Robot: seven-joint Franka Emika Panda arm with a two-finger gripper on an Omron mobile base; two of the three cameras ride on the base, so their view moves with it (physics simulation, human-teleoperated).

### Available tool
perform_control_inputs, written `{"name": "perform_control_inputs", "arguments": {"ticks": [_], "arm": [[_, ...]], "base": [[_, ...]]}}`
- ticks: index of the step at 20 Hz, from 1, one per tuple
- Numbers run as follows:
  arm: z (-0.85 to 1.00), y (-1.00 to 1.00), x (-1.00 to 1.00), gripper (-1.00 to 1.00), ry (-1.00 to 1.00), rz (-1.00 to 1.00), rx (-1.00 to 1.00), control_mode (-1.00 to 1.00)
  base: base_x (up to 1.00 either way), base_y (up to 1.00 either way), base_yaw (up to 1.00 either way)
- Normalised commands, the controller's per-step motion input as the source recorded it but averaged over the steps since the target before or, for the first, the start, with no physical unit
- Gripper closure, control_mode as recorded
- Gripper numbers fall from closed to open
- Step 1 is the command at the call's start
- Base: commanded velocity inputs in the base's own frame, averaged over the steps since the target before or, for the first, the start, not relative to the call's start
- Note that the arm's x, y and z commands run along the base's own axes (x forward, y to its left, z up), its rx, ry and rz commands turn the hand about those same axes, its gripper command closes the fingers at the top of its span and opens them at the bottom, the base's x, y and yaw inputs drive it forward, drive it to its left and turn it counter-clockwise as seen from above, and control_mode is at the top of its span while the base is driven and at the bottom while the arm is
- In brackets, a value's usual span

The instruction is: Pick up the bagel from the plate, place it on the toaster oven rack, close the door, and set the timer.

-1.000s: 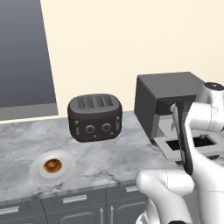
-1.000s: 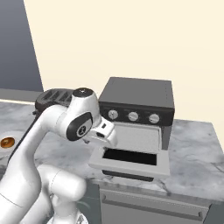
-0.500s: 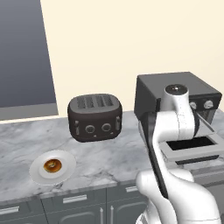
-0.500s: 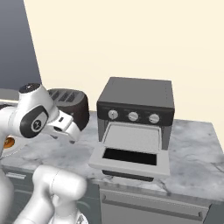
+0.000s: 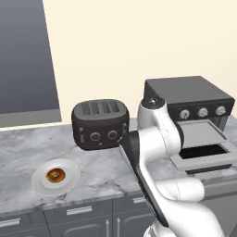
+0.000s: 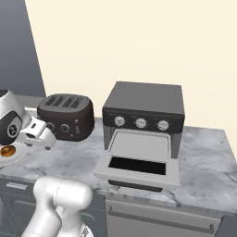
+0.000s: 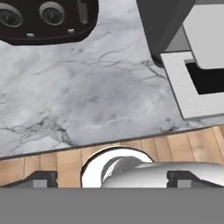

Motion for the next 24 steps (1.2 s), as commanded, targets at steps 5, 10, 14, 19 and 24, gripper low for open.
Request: {"name": "perform_control_inputs", "arguments": {"ticks": [5,10,14,19,24], "arm": [[0.00,0.90,0.00,-1.00,0.06,0.08,0.03,-1.00],[0.00,0.83,0.02,-1.00,0.08,0.08,0.05,-1.00],[0.00,0.71,0.08,-1.00,0.09,0.09,0.08,-1.00],[-0.06,0.58,0.11,-1.00,0.03,0.09,0.06,-1.00],[-0.15,0.44,0.27,-1.00,0.00,0.07,0.02,-1.00]], "base": [[0.00,0.00,0.00],[0.00,0.00,0.00],[0.00,0.00,0.00],[0.00,0.00,0.00],[0.00,0.00,0.00]]}}
